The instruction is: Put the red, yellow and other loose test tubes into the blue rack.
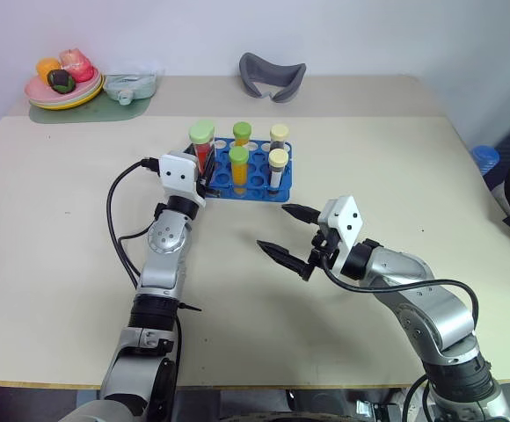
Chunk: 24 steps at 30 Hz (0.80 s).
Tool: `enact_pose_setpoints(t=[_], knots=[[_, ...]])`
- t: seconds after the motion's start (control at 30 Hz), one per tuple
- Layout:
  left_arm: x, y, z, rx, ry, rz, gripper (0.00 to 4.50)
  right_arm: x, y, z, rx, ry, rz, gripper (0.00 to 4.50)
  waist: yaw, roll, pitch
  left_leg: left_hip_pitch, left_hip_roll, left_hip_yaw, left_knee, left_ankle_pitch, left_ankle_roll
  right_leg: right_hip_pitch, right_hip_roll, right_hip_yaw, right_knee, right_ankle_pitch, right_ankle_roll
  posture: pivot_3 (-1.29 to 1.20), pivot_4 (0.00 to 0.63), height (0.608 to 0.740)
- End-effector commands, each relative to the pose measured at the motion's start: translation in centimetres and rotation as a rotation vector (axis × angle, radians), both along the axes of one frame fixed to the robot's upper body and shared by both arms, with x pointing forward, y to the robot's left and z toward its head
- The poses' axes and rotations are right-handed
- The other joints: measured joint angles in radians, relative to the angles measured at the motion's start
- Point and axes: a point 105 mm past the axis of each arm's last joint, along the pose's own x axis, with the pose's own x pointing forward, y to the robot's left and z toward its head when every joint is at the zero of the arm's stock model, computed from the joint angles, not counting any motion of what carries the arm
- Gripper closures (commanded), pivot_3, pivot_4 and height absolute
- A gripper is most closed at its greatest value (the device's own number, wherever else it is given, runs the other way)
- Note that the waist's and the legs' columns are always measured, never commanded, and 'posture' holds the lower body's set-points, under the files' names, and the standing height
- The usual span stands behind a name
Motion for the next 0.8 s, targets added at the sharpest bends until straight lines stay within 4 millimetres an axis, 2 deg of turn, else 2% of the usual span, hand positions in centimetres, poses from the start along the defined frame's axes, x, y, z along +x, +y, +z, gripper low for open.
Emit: enact_pose_setpoints(t=[0.03,0.8], knots=[[0.1,0.1,-0.3,0.019,0.008,0.008,3.38,-0.5,0.4,0.9,0.020,-0.042,0.018,0.00,0.000,0.000,0.000,0.000,0.000,0.000,0.000,0.000,0.000,0.000,0.000,0.000,0.000,0.000,0.000,0.00,0.150,0.740],[0.4,1.1,-0.5,0.031,0.011,0.065,3.38,-0.4,0.3,0.9,0.021,-0.040,0.020,0.00,-0.002,0.000,0.000,0.000,0.000,0.000,0.000,0.000,0.000,0.000,0.000,0.000,0.000,0.000,0.000,0.00,0.150,0.740]])
